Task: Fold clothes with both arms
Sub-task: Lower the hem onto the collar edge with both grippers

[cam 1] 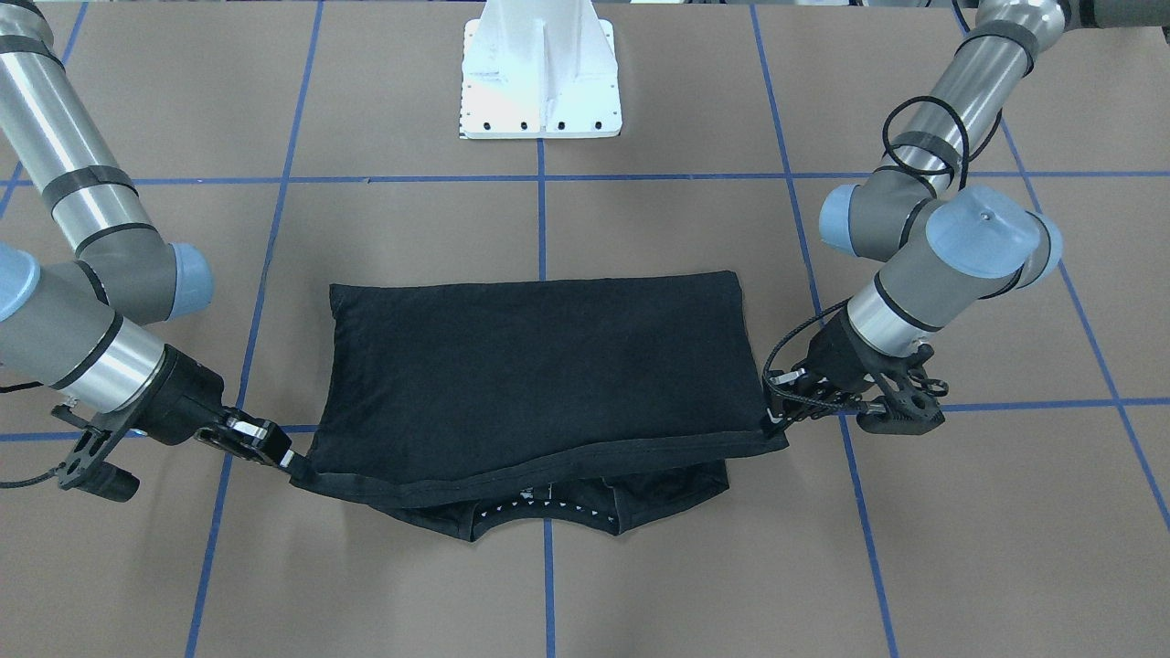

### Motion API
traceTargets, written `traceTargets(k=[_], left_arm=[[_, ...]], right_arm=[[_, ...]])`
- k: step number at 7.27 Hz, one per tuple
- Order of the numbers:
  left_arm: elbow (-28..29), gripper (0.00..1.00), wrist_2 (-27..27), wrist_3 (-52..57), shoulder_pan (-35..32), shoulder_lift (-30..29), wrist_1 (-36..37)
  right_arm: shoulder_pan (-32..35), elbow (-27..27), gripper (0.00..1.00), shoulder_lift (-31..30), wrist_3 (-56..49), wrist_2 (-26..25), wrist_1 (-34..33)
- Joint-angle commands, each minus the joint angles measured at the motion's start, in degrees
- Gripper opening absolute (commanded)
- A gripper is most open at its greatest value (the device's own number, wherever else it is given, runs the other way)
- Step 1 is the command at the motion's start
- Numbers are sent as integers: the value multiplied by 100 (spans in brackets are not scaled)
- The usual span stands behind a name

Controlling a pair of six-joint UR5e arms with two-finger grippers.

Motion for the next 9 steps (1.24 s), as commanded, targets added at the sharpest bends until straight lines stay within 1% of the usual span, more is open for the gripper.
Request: traceTargets(k=[1,2,4,5,9], left_arm=[[141,0,248,0,73,21,-2],[159,0,257,17,64,30,-2],[404,0,257,35,64,30,-115],[440,0,266,26,73,30,-221],[440,0,257,-35,73,-92,-231]], right_arm=[[-11,-9,0,-27,1,-34,-2],[15,-9,0,-45,1,-25,-81],[50,-9,0,-185,-34,-34,-81],[59,-9,0,-211,-52,-34,-81],[77,0,0,-264,-52,-25,-64]])
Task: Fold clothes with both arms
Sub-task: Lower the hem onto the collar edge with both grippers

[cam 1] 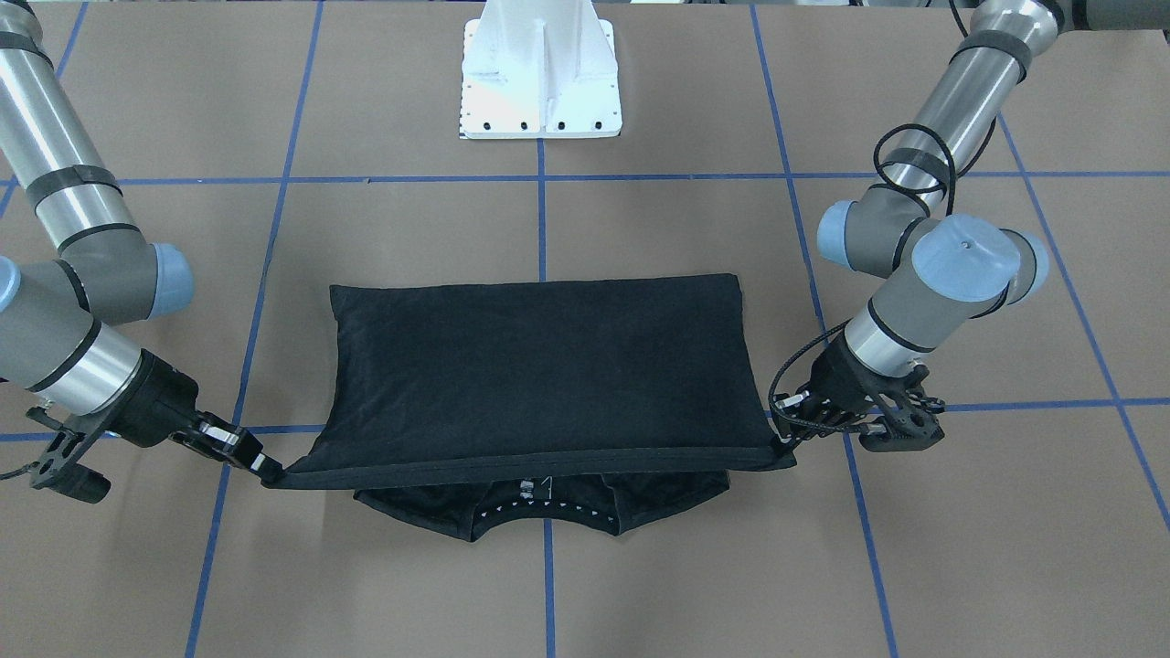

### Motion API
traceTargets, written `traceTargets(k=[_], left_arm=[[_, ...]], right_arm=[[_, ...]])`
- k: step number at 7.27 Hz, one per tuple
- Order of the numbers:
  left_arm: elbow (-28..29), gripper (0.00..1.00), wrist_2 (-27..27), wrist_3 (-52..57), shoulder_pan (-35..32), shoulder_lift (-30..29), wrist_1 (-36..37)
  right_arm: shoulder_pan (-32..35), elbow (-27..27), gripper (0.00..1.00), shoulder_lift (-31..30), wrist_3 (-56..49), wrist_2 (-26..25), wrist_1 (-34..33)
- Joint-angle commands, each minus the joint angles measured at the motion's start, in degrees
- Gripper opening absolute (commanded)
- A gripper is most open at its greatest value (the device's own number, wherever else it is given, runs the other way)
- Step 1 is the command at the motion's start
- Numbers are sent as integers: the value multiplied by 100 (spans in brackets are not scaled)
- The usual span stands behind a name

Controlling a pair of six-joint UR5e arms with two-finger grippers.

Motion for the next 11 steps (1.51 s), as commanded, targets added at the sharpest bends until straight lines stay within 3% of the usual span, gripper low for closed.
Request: traceTargets(k=[1,10,11], left_arm=[[-7,0,-7,-191,0,-80,-11],[28,0,-7,-334,0,-124,-11],[20,6,-15,-334,0,-124,-11]], right_arm=[[8,1,0,-16,0,0,-7],[44,45,0,-43,96,0,-16],[44,54,0,-43,35,9,-7]])
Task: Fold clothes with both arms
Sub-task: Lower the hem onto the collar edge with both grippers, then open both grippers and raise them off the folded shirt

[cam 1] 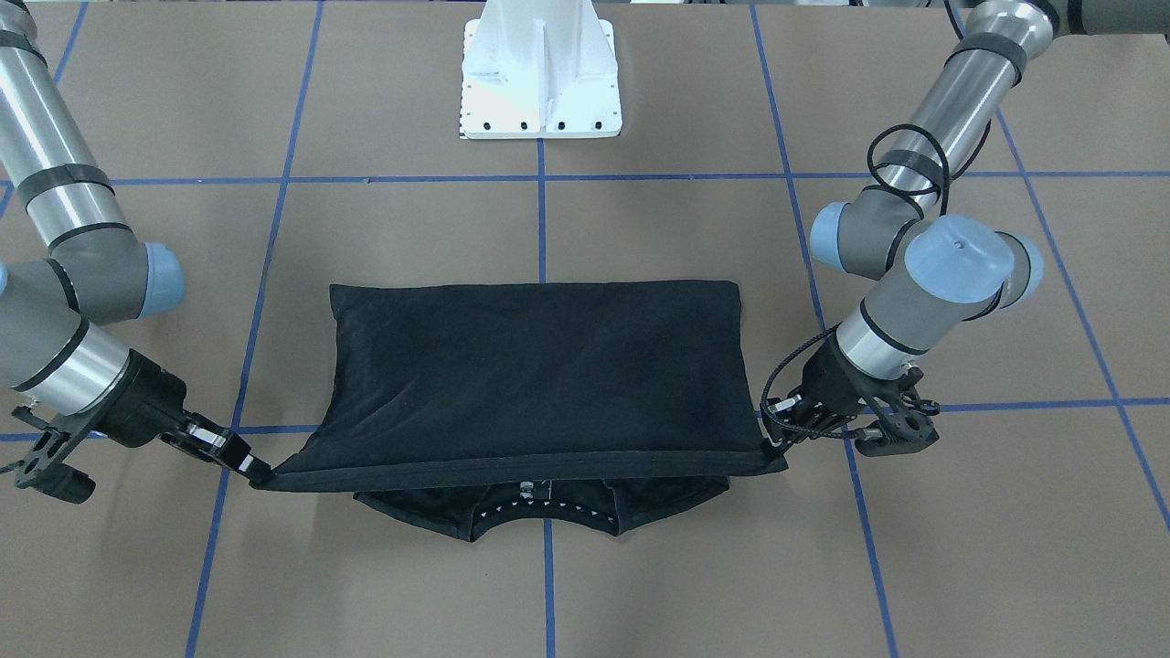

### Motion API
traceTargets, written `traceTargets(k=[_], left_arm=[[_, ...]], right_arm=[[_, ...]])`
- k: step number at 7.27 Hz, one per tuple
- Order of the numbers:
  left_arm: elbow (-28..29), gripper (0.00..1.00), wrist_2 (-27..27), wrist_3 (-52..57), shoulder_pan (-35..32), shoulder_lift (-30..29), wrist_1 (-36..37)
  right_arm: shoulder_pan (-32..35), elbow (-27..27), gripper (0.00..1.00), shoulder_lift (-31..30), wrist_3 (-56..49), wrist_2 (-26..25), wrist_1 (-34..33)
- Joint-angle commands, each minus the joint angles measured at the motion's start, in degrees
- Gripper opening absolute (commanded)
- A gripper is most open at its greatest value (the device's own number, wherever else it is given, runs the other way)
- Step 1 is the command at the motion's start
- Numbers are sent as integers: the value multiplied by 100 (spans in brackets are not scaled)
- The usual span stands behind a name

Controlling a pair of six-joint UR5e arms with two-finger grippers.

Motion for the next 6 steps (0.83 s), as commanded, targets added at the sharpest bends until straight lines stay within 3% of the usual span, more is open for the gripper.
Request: traceTargets(k=[1,2,3,5,6], left_arm=[[-51,44,-7,-2,0,-14,-10],[-68,84,-7,-20,-9,-5,-1],[-69,100,2,-11,-35,-5,8],[-226,100,-33,-11,-175,3,25],[-305,100,-59,-11,-184,4,69]], right_arm=[[-11,23,10,13,-21,24,7],[-11,23,67,22,32,16,-10],[-2,23,99,31,41,7,-89],[-2,84,100,31,23,77,-133],[7,216,100,22,32,451,-238]])
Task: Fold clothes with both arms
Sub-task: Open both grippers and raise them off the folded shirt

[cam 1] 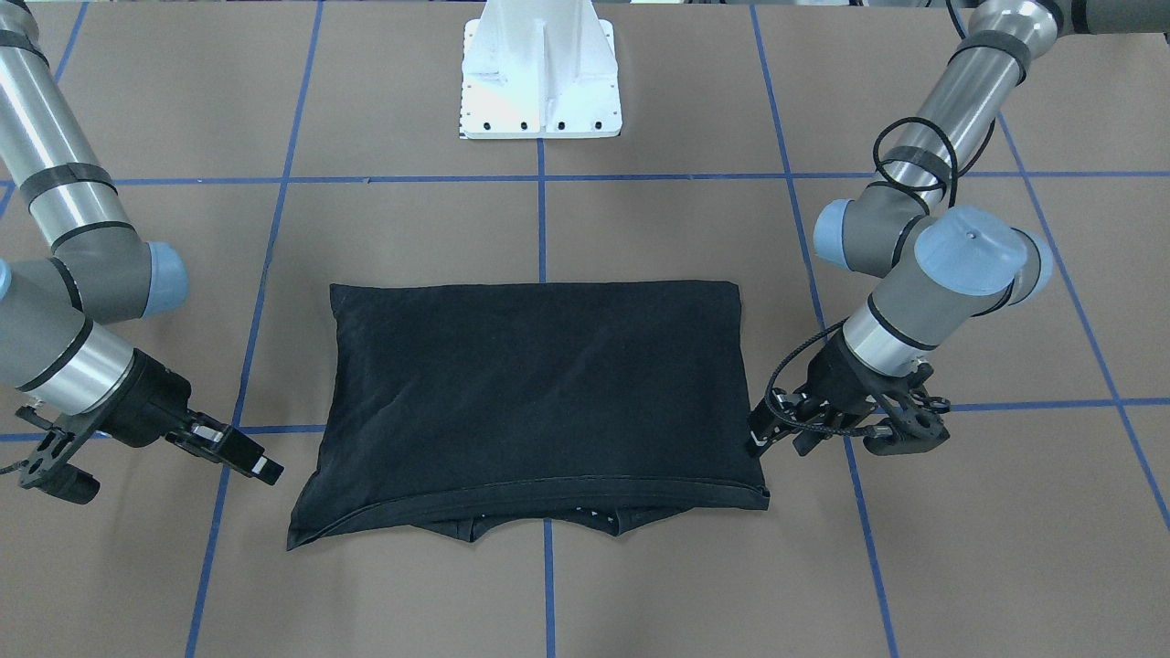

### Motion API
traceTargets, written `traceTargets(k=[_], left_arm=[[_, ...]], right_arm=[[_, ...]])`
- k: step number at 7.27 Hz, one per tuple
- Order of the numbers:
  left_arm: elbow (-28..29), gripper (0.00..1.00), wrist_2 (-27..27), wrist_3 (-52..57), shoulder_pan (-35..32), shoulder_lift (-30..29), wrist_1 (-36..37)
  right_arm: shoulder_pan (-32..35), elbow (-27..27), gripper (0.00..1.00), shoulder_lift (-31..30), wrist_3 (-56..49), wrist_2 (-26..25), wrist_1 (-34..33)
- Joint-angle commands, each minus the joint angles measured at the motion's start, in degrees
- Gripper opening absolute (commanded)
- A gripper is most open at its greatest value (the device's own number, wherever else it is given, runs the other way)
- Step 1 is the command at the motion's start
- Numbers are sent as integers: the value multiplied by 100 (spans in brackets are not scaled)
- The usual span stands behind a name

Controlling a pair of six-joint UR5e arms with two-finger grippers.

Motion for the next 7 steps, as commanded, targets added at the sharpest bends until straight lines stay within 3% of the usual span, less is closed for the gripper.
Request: traceTargets(k=[1,3,5,7], left_arm=[[-226,100,-29,0,-51,38,65],[-534,100,-29,0,-86,152,109],[-719,100,-20,-9,-78,170,206],[-763,100,-20,-79,-86,179,206]], right_arm=[[24,442,100,-120,-5,576,-177],[-81,1284,100,-610,12,605,-753],[-658,2173,100,-1112,12,579,-1642],[-1239,2291,100,-1324,4,430,-1900]])
